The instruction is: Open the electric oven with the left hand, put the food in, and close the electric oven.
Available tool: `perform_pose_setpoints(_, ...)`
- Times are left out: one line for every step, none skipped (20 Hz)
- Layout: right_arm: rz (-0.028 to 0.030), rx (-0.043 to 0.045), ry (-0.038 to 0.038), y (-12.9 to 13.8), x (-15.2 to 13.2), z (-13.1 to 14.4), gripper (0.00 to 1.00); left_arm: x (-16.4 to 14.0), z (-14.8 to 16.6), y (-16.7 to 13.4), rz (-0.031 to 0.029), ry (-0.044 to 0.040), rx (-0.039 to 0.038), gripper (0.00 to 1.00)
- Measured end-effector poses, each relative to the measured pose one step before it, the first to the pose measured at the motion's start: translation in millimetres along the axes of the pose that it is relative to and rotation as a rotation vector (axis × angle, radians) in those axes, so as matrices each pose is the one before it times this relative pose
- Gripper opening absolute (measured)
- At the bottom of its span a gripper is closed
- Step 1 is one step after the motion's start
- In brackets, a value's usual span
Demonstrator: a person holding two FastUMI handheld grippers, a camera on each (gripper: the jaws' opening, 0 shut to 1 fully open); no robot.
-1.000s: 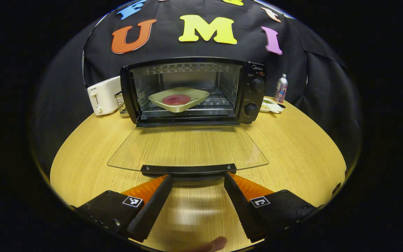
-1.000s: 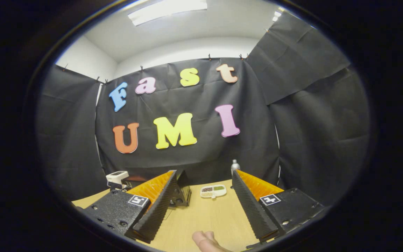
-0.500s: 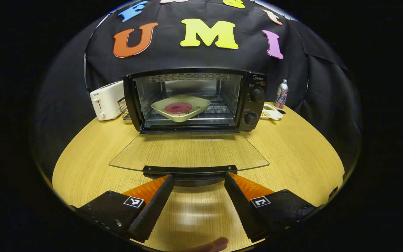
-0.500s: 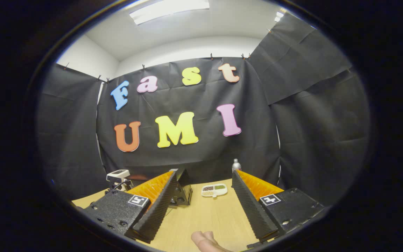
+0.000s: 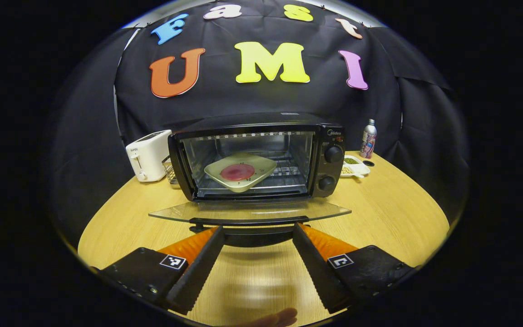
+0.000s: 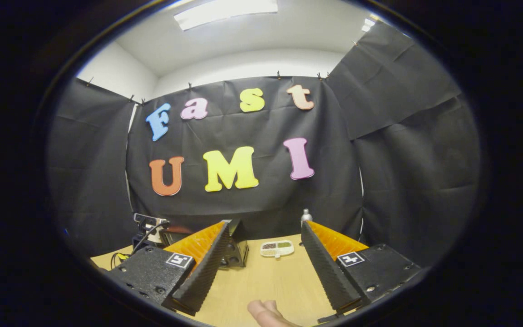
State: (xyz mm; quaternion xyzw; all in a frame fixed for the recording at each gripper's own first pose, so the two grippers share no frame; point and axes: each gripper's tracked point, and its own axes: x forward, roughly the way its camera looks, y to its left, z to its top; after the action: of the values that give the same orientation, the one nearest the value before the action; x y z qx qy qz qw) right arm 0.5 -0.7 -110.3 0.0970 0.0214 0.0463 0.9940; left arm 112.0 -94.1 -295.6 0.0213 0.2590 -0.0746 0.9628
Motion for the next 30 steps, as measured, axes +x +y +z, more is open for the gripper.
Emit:
perform_pose_setpoints(-0.00067,0.00035,-0.00001,-0.23,0.29,-0.2,0.96,0.35,6.49,0.96,0.00404,-0.02207,0.00734,0.97)
perform_pose_setpoints(0.00248,0.00044,0.00357,0.46,0.35,-1.73,0.96,0.62,6.57,0.87,0.00314,-0.01967,0.00665,0.97)
perform_pose_setpoints(0.00227,-0.00041,0.00461,0.6,-0.23,-2.25,0.96,1.13,3.45,0.4,0.00224,-0.01319,0.00405,0.97)
perform_pose_setpoints(-0.00142,-0.00085,0.0032,-0.89,0.21,-0.15,0.96,1.51,4.96,0.26,0.00208,-0.01202,0.00231,0.97)
perform_pose_setpoints(-0.00513,-0.00168,0.00157,-3.16,1.5,0.02,1.0,1.38,4.52,0.58,0.0007,-0.01028,-0.00135,0.97)
perform_pose_setpoints(-0.00551,-0.00132,-0.00182,-2.96,0.52,0.56,1.0,0.64,6.5,1.06,-0.00058,-0.0175,0.00434,0.97)
perform_pose_setpoints(-0.00532,-0.00009,-0.00156,-1.65,-0.49,-0.66,1.0,2.36,5.48,0.65,-0.00207,-0.01456,0.00438,0.97)
perform_pose_setpoints(-0.00561,0.00082,-0.00106,-2.06,0.08,0.43,0.96,2.09,5.09,1.33,-0.00231,-0.01315,0.00323,0.97)
perform_pose_setpoints(-0.00505,0.00065,0.0004,-1.62,0.19,-1.02,1.0,1.88,4.21,1.59,-0.00223,-0.01452,0.00022,0.97)
perform_pose_setpoints(-0.00166,0.00028,0.00155,-0.64,0.14,-0.58,0.96,2.59,4.07,0.89,-0.00174,-0.00909,-0.00151,0.97)
perform_pose_setpoints(0.00138,0.0015,0.00266,0.41,0.09,-0.66,0.96,1.65,3.3,0.62,-0.00148,-0.00851,-0.00279,0.97)
perform_pose_setpoints(0.00718,0.00167,0.00227,1.1,0.09,-0.75,0.96,2.69,4.4,0.55,-0.00077,-0.01116,-0.00187,0.97)
perform_pose_setpoints(0.00941,-0.00004,0.00331,1.04,0.39,-1.78,0.96,2.88,4.75,0.54,0.00045,-0.01504,-0.00142,0.97)
perform_pose_setpoints(0.00407,0.00125,0.00105,-0.11,-1.21,-0.14,0.96,4.32,6.44,0.89,0.00052,-0.01938,0.00115,0.97)
perform_pose_setpoints(-0.00039,0.00163,-0.00194,-1.25,2.29,0.05,0.96,4.74,5.84,0.82,0.00104,-0.02025,-0.00069,0.97)
perform_pose_setpoints(-0.00526,-0.00109,0.00056,-1.19,0.41,0.45,1.0,3.81,4.56,1.97,0.00691,-0.0133,-0.0017,0.97)
perform_pose_setpoints(-0.00526,-0.00298,0.00207,-2.96,-0.37,-1.35,0.96,7.02,4.23,3.02,0.009,-0.00899,-0.00896,0.97)
perform_pose_setpoints(-0.00284,-0.00245,0.00264,-0.78,-0.15,-0.48,0.96,8.28,-3.0,0.1,-0.00417,0.02254,-0.02282,0.97)
perform_pose_setpoints(-0.00235,0.00044,0.00212,-0.26,0.9,0.11,0.96,6.1,-3.28,1.49,0.00306,0.02089,-0.03513,0.96)
perform_pose_setpoints(-0.00293,0.00113,0.00162,-0.47,0.15,-0.47,0.96,9.61,0.75,4.23,0.01157,0.00094,-0.03821,0.97)
perform_pose_setpoints(-0.00496,-0.00081,0.00312,-1.28,0.68,-0.96,1.0,7.77,3.7,6.49,0.01662,-0.00009,-0.02513,0.96)
perform_pose_setpoints(-0.00753,-0.00287,0.00555,-1.62,0.63,-0.79,0.96,5.65,0.7,6.56,0.0148,0.01048,-0.0206,0.97)
perform_pose_setpoints(-0.006,-0.00312,0.00559,-1.26,-0.51,-1.49,0.96,3.14,-5.35,-4.41,-0.02104,0.02072,-0.03193,0.97)
perform_pose_setpoints(-0.00325,-0.00252,0.00372,-0.2,-0.99,0.26,0.96,-6.24,1.8,0.79,-0.00564,0.00912,-0.02071,0.96)
perform_pose_setpoints(-0.00446,-0.00172,0.00253,0.15,0.15,0.12,1.0,-5.92,2.41,4.24,0.01056,-0.00664,-0.00331,0.96)
perform_pose_setpoints(-0.00552,-0.00145,0.00069,0.07,-1.04,1.28,0.96,-8.51,5.02,2.91,0.00619,-0.01335,0.00761,0.96)
perform_pose_setpoints(-0.00566,-0.00146,0.0015,-0.43,-2.43,0.54,0.96,-7.88,4.54,0.02,-0.00222,-0.01007,0.01256,0.96)
perform_pose_setpoints(-0.00351,-0.00187,0.00177,0.88,-1.25,0.97,0.96,-10.31,4.53,0.23,0.00096,-0.01064,0.01196,0.96)
perform_pose_setpoints(-0.00094,-0.00168,0.00094,1.61,-2.28,0.33,0.96,-10.69,5.46,1.78,0.00295,-0.01332,0.01083,0.95)
perform_pose_setpoints(-0.00118,-0.00155,-0.00125,1.44,-2.53,1.99,0.96,-13.67,7.4,-0.83,-0.00138,-0.01426,0.00861,0.95)
